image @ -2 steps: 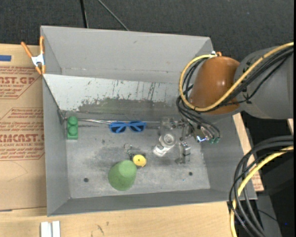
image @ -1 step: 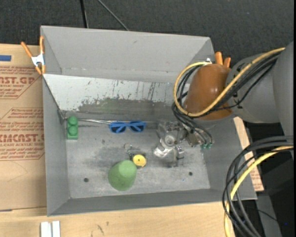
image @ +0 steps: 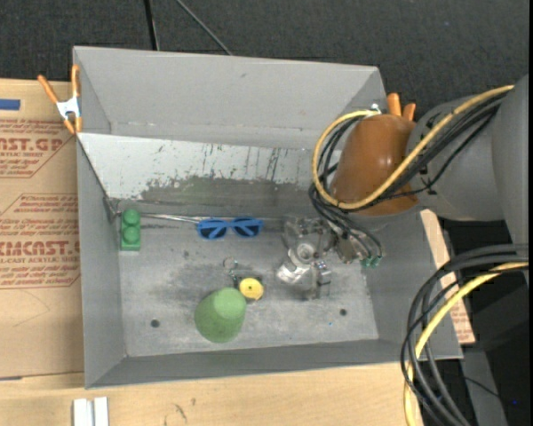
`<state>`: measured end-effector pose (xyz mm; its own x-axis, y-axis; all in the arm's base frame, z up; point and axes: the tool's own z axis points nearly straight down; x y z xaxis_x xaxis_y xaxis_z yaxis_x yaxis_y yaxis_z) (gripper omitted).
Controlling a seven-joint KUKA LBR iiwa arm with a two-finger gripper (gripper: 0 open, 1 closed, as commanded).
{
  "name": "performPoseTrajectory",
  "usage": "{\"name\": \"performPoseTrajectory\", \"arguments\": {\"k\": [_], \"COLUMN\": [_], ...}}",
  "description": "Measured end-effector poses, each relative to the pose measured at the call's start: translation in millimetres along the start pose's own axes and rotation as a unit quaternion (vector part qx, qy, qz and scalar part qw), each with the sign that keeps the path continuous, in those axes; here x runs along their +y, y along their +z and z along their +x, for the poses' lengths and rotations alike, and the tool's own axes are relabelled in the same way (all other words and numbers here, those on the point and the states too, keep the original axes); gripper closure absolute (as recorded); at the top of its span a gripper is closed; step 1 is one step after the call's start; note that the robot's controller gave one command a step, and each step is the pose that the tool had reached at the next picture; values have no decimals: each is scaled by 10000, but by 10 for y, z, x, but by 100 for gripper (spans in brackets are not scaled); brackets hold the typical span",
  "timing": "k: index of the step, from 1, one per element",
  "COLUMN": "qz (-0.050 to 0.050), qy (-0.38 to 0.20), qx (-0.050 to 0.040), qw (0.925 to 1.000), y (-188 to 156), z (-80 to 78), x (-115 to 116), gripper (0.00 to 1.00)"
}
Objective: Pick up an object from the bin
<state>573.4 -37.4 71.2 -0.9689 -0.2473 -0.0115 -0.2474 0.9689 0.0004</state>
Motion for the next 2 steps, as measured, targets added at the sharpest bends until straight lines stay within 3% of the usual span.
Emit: {"name": "performPoseTrajectory", "arguments": {"k": [1, 2], "qz": [0, 10], "qy": [-2, -3], "qx": [11, 28], "qw": [10000, 10000], "y": [-12, -544], "z": [-1, -22], "x": [-2, 2], "gripper": [100, 100]}}
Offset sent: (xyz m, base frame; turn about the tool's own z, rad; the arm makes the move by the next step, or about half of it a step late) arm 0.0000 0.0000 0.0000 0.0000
